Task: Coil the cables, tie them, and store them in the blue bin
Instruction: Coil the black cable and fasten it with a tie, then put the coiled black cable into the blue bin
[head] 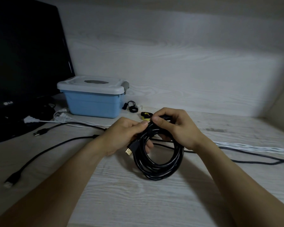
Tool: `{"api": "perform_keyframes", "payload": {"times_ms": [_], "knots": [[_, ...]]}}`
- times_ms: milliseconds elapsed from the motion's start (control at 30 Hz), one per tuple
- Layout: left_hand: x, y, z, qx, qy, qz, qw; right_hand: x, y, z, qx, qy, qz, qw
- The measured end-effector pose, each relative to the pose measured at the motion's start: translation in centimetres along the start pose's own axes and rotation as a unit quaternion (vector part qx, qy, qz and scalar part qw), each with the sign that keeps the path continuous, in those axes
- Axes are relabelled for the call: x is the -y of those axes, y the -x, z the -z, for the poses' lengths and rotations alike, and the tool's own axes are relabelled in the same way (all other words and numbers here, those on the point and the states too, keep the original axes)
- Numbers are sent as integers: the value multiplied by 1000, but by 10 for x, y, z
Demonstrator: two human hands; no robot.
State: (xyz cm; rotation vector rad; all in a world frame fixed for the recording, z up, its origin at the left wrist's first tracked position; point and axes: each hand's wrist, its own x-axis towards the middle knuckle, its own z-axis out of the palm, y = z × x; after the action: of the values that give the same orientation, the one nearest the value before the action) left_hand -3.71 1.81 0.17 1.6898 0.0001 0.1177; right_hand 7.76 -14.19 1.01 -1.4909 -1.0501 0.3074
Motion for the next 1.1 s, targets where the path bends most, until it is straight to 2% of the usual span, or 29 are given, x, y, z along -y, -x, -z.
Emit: {"api": "perform_keyframes", "payload": {"times_ms": [233,267,333,400,467,533,600,667,767,833,933,1100], "knots": [[10,-4,0,-42,-66,-10,997,-7,-2,-1,-14,16,-29,999],[12,-6,1,-65,-97,-18,993,-9,-2,-1,-25,8,-33,999],[16,-15,6,-165,-143,-55,974,-12,-3,-1,-59,-15,-43,997],[16,-23,21,-305,-139,-98,937,-14,-5,0,-108,-52,-51,991],[11,-25,42,-432,-184,-131,873,-15,-6,3,-156,-88,-60,982],[8,-27,63,-490,-283,-144,812,-13,-7,4,-196,-128,-70,970],[3,-35,82,-483,-390,-152,769,-10,-8,5,-221,-191,-88,952],[-1,-45,103,-438,-496,-116,741,-8,-6,5,-221,-238,-107,940],[4,-59,132,-364,-586,-42,723,-10,-4,6,-206,-254,-120,937],[9,-63,145,-363,-583,-47,725,-11,-4,6,-206,-276,-117,931],[7,-64,154,-403,-558,-88,720,-12,-5,7,-209,-307,-117,921],[1,-66,145,-423,-516,-209,715,-16,-8,9,-245,-359,-114,893]]}}
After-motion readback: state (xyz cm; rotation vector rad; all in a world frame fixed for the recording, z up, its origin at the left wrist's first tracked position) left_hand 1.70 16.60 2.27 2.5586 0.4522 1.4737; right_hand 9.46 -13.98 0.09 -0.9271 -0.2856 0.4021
